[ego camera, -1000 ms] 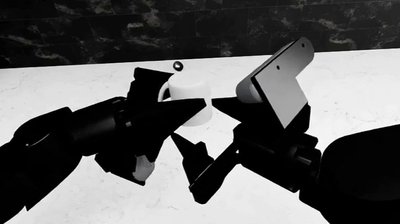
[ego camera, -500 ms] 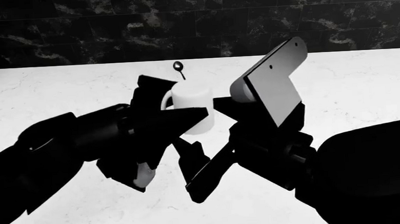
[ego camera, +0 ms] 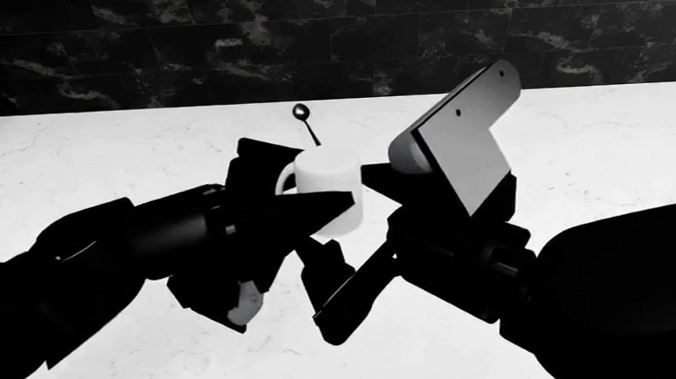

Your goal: A wet mug is on the counter and needs to be dried. Pick it up and place it upside down in the open cabinet.

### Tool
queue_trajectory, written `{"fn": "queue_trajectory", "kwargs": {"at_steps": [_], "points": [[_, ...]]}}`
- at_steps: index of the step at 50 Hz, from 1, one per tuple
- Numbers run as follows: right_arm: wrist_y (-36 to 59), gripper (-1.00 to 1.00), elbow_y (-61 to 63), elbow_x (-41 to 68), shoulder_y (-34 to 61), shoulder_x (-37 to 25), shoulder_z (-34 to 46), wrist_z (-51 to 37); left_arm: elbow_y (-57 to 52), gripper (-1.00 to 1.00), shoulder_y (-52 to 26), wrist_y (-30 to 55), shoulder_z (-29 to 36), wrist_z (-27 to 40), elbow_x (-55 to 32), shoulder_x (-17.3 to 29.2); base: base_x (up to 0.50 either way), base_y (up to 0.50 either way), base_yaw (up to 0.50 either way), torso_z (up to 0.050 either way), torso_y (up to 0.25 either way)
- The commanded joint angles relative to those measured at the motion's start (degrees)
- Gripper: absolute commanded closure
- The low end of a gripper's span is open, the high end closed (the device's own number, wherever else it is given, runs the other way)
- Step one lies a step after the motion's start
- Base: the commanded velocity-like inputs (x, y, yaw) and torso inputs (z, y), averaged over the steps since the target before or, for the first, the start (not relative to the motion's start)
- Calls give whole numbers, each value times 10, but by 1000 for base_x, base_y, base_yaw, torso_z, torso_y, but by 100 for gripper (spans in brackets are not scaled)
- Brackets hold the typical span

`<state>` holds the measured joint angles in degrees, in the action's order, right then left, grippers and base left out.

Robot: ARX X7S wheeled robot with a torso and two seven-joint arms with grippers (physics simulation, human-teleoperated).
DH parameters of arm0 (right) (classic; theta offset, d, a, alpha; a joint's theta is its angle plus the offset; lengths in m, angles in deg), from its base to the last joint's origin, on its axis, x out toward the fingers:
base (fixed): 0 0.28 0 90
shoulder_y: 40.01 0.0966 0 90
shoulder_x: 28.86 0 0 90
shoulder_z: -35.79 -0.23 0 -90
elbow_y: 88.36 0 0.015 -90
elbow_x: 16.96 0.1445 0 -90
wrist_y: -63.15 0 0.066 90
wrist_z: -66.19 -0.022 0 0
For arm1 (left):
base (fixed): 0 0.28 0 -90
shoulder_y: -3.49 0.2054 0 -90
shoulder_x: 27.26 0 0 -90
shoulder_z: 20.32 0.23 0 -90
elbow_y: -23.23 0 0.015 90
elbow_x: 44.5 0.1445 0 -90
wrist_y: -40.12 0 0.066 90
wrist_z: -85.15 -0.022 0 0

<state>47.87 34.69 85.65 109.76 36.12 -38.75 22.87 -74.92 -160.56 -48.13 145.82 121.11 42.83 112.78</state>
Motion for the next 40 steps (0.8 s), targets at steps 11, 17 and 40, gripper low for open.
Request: {"fn": "queue_trajectory", "kwargs": {"at_steps": [11,17,40], "points": [[-12,100,6,14,12,-8,14,-20,-16,100,-6,-19,-2,-12,-19,6,0,0,0,0,1],[-15,100,9,15,12,-11,18,-23,-11,100,-2,-18,-3,-13,-27,7,0,0,0,0,0],[-20,100,12,-2,8,-15,30,-20,-7,-100,19,-15,-12,-5,-82,9,0,0,0,0,0]]}}
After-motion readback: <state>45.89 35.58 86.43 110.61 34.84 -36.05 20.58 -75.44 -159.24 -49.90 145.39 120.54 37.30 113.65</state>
